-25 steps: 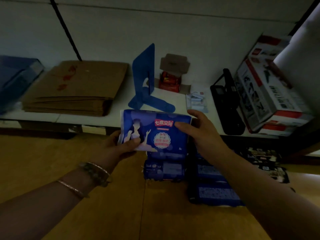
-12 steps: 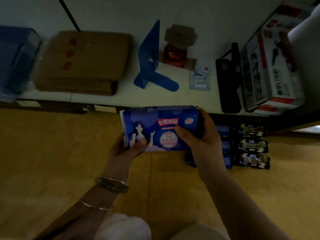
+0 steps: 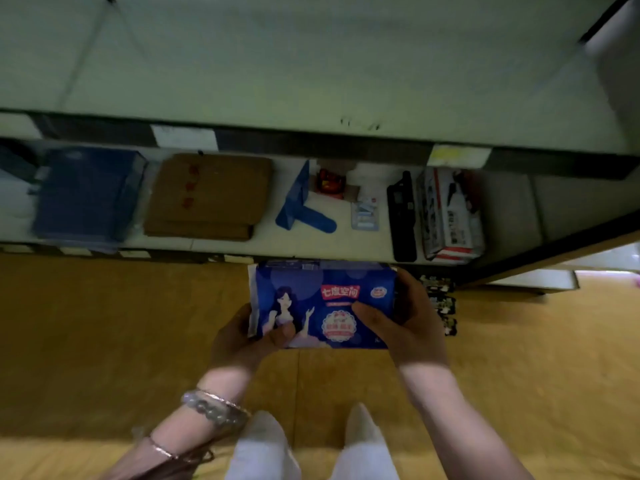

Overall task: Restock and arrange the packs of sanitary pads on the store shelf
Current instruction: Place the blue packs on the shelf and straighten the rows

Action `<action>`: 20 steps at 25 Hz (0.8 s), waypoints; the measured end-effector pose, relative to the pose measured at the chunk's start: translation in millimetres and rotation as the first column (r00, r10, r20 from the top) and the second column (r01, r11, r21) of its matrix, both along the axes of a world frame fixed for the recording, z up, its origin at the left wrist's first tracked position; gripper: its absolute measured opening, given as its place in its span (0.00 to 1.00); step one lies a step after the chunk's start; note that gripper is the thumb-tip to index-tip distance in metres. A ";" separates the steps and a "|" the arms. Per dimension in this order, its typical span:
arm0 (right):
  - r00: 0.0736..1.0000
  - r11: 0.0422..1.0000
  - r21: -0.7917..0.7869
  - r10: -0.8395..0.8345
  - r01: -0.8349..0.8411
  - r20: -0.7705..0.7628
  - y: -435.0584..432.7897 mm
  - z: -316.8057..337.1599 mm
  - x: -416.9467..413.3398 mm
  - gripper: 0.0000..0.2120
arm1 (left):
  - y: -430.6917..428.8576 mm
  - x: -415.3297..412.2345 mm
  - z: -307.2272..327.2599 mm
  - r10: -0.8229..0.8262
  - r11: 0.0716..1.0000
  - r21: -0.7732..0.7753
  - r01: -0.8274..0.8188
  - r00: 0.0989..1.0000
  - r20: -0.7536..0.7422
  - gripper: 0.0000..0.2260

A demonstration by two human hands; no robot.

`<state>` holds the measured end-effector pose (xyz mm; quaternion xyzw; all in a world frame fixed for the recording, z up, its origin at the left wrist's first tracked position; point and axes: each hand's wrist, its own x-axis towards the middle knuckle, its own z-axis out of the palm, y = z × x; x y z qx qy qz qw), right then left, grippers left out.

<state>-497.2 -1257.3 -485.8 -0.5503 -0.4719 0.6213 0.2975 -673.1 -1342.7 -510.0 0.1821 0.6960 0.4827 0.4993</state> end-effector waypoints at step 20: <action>0.999 0.842 0.538 -0.047 0.036 0.006 -7.7 324.1 -16.7 0.51 | 30.7 -33.4 331.5 -0.175 0.830 0.516 0.213 0.977 -0.123 0.13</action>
